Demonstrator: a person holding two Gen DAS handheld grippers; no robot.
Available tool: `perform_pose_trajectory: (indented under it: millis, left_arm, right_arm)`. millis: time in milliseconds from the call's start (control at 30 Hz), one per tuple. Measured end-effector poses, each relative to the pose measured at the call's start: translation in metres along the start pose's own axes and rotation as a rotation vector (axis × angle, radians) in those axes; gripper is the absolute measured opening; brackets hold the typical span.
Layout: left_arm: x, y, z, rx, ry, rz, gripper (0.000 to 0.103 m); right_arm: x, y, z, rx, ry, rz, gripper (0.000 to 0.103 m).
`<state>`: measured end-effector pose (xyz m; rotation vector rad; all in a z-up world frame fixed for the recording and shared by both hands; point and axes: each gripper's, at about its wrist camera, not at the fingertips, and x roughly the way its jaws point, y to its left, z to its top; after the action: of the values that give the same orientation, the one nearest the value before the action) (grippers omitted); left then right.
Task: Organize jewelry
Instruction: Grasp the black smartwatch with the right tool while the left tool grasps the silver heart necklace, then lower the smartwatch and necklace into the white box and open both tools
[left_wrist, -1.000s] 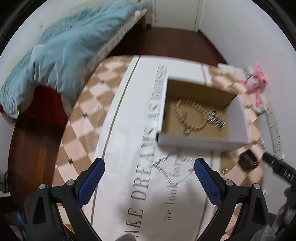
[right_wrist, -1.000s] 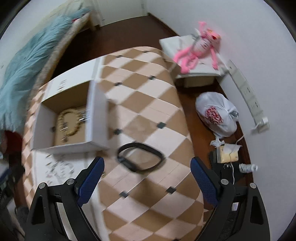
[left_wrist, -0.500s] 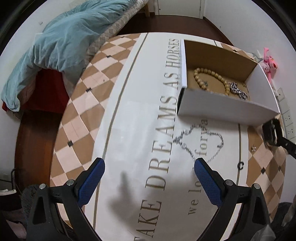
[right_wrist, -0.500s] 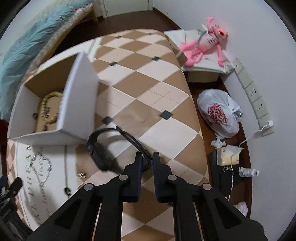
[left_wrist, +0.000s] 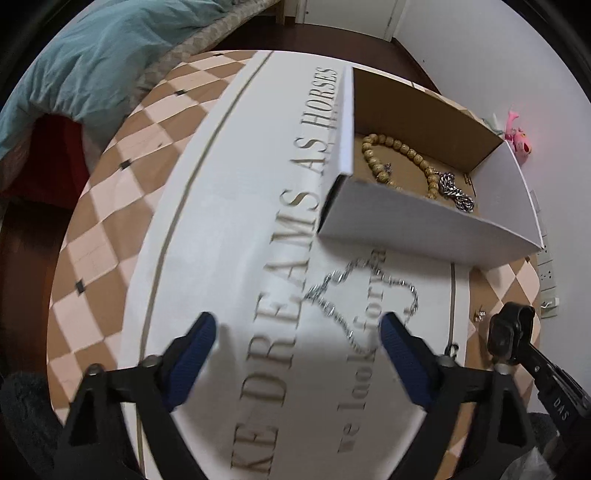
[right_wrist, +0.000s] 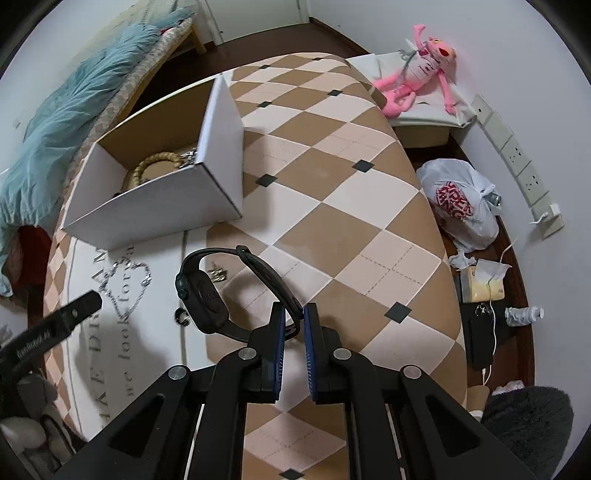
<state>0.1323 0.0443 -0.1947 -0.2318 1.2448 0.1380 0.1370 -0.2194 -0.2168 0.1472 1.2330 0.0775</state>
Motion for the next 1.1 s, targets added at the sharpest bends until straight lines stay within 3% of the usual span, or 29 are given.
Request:
perform_pose_trajectory:
  millis: [100,133,200,300,367,600,867,1100]
  left_arm:
    - [0.009,-0.012,0.006,0.044,0.003,0.030,0.070]
    - [0.012,-0.016,0.006,0.063,0.009,0.041,0.059]
    - [0.012,-0.023,0.005,0.100,0.000,0.065,0.052]
    - [0.009,-0.029,0.006,0.128,-0.015,0.057,0.028]
    - [0.008,-0.035,0.006,0.150,-0.016,0.047,0.005]
    - [-0.002,-0.034,0.000,0.139,-0.031,-0.010,0.004]
    - [-0.055,-0.020,-0.012,0.095,-0.092,-0.106,0.004]
    - [-0.095,-0.016,0.001,0.092,-0.136,-0.178,0.004]
  right_arm:
    - [0.004,0.001,0.005,0.003,-0.005,-0.015,0.010]
    - [0.005,0.002,0.006,0.003,-0.005,-0.019,0.011]
    - [0.008,0.001,0.010,0.006,-0.003,-0.025,0.011]
    - [0.011,-0.001,0.013,0.012,0.001,-0.034,0.011]
    - [0.012,-0.002,0.015,0.019,0.002,-0.037,0.011]
    - [0.005,-0.001,0.017,0.017,-0.014,-0.031,0.011]
    - [-0.019,0.004,0.015,0.012,-0.050,0.014,0.010]
    - [-0.047,0.008,0.019,0.014,-0.083,0.073,0.010]
